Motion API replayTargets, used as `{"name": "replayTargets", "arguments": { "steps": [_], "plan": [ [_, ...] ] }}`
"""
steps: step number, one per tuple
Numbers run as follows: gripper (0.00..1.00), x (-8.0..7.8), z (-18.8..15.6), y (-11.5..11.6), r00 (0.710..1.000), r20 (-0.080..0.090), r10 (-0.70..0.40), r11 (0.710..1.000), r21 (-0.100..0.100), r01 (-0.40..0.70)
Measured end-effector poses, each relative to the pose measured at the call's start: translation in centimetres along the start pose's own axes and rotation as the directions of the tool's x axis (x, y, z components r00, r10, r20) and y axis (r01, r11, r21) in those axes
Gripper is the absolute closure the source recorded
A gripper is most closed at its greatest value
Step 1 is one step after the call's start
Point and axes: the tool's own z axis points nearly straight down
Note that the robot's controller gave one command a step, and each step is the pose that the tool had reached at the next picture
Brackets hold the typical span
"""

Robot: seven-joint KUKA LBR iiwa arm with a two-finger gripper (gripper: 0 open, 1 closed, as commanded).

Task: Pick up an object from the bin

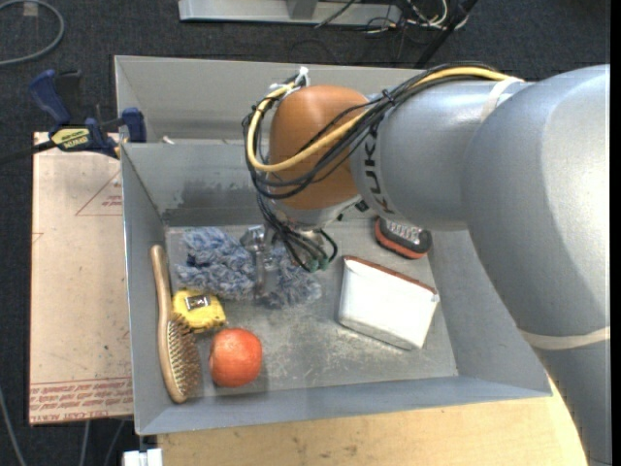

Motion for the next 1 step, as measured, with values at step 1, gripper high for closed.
{"name": "replayTargets", "arguments": {
  "steps": [1],
  "plan": [
    [1.0, -1.05, -2.77, -1.66, 1.0, 0.024, 0.005, 1.0, -0.002, -0.005]
  ]
}}
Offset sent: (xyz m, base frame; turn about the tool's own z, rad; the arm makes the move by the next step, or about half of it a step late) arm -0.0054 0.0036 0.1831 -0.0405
